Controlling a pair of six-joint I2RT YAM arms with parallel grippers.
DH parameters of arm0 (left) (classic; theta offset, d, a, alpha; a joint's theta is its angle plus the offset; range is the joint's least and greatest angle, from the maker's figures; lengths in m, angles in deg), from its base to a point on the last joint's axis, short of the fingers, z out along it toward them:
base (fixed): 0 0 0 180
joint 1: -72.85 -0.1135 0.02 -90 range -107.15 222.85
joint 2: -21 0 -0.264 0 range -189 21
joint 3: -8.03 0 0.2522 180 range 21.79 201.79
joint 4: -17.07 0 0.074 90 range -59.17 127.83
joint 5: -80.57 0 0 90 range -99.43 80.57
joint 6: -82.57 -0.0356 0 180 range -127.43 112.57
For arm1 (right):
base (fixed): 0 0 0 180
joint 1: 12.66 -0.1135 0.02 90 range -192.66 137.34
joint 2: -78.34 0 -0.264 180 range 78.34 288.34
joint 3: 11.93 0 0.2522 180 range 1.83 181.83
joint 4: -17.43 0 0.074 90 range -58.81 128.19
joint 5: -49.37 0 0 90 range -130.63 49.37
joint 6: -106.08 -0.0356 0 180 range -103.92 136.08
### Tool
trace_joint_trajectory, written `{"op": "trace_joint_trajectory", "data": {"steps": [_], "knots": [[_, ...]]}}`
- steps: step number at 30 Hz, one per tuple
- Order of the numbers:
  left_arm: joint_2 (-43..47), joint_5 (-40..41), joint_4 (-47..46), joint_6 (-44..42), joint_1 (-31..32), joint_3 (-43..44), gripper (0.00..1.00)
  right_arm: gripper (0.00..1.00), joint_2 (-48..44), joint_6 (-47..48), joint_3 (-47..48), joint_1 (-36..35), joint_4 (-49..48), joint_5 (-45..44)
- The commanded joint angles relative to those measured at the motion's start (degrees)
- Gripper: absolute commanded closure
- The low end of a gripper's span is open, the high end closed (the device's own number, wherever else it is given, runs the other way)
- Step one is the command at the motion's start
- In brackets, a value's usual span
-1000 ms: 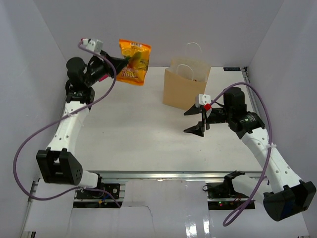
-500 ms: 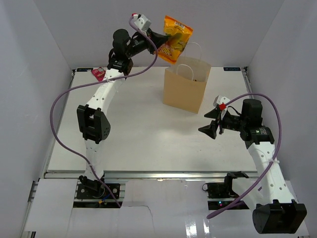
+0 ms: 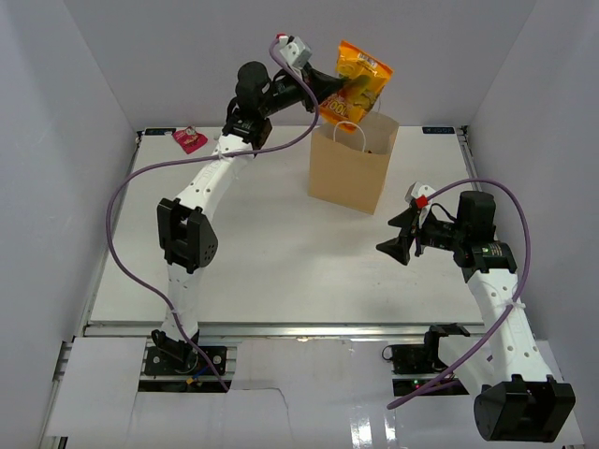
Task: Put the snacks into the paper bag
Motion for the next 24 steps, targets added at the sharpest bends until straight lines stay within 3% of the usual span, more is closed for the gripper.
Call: {"op": "trace_joint_trajectory", "data": {"steps": [1,3,6,12,18,22,24], "knots": [[4.7,0.7,-5.4,-0.6,0.9,-1.2,1.00,0.21,-0.7,-0.9,0.0,0.4,-2.4,1.3],[5.2,1.6,-5.4,-0.7,1.2,-3.1,0.97,0.21,-0.8,-1.0,0.0,0.4,-2.5,1.3],[5.2,2.7,-5.4,-0.2,1.6,-3.7,0.82,0.21,-0.7,-1.2,0.1,0.4,-2.5,1.3],[5.2,5.2,-5.4,1.3,2.5,-3.3,0.40,0.20,-0.7,-1.8,0.2,0.4,-3.2,1.4],[5.6,7.8,-5.2,1.8,2.9,-1.8,0.35,0.20,-0.6,-2.1,0.1,1.0,-3.2,1.3],[7.7,18.2,0.2,1.2,1.3,-2.0,0.33,0.20,-0.5,-3.3,0.3,2.2,-3.2,-0.1],[8.9,27.4,7.6,4.5,-0.7,-2.8,0.33,0.20,-0.5,-5.5,0.1,2.2,-4.1,-2.2]]}}
